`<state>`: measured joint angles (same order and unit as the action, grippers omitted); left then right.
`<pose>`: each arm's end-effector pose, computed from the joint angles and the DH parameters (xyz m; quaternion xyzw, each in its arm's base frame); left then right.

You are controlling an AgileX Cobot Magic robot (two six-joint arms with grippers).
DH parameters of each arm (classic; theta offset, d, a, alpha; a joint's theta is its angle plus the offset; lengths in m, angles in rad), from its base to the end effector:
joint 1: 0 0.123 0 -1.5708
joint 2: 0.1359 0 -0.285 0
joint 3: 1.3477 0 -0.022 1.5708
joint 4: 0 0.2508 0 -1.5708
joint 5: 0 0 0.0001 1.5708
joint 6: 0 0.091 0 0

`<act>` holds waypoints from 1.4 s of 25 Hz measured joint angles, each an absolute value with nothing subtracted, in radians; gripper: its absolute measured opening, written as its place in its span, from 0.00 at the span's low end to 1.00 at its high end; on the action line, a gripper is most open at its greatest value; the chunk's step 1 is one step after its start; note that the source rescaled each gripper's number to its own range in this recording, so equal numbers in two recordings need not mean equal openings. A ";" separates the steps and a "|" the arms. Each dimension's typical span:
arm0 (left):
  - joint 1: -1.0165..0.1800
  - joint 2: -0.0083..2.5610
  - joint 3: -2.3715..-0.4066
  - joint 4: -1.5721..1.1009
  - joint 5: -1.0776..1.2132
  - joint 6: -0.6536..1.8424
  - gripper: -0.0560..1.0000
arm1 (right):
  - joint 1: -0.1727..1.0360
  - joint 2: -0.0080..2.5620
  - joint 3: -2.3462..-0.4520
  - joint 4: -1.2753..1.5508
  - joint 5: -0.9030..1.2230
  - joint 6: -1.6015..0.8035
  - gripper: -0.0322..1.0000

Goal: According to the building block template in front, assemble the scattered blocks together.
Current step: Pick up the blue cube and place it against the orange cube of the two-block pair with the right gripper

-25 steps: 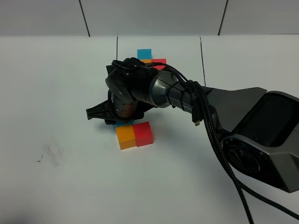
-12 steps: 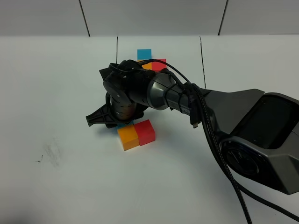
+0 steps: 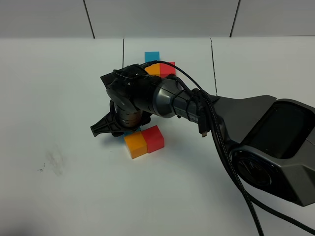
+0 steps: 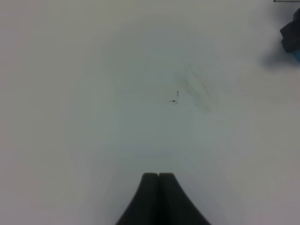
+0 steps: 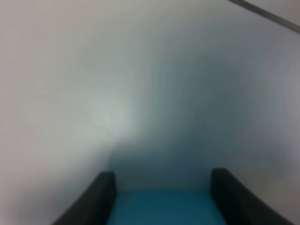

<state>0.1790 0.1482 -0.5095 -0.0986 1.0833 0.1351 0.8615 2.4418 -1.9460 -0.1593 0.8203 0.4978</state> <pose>0.0171 -0.0050 0.2778 -0.0205 0.8912 0.0218 0.4527 0.3405 0.3805 0.1109 -0.2205 0.9582 0.0548 0.1737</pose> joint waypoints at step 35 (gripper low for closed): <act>0.179 0.148 -0.510 -0.099 1.083 0.135 0.05 | 0.861 2.417 -2.004 -0.258 0.861 0.490 0.92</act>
